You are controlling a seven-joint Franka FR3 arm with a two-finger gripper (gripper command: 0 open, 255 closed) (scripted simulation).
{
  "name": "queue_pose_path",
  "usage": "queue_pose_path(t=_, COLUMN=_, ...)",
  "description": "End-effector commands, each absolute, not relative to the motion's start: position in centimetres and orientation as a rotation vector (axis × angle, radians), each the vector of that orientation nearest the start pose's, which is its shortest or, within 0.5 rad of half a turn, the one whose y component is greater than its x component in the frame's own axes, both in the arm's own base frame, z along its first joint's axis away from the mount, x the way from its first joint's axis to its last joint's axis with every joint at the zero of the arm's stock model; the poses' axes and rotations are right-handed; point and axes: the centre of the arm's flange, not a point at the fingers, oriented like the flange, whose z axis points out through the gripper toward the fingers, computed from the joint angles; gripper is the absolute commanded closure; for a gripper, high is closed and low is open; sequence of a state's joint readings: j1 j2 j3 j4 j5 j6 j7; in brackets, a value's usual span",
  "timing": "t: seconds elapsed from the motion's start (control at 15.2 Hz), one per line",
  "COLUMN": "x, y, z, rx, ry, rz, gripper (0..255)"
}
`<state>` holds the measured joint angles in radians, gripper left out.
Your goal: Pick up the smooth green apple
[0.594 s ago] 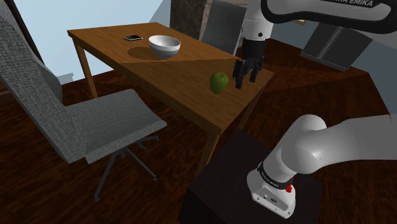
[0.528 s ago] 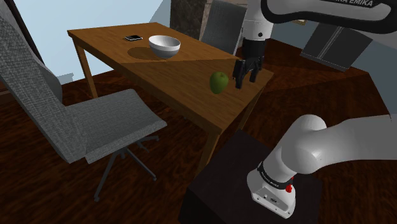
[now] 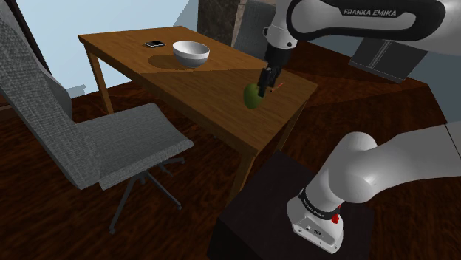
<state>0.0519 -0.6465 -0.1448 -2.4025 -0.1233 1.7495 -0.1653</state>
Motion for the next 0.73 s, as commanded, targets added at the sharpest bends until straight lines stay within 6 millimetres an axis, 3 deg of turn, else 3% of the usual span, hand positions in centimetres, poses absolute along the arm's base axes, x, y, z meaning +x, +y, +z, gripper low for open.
queue_pose_path(t=0.0, x=37.1, y=-5.7, z=53.4, rx=-3.166, ry=-0.341, rz=-0.072, gripper=0)
queue_pose_path(t=0.26, x=40.5, y=-6.0, z=53.0, rx=-3.134, ry=-0.601, rz=-0.240, gripper=0)
queue_pose_path(t=0.66, x=40.5, y=-6.0, z=49.8, rx=-3.134, ry=-0.601, rz=-0.240, gripper=0)
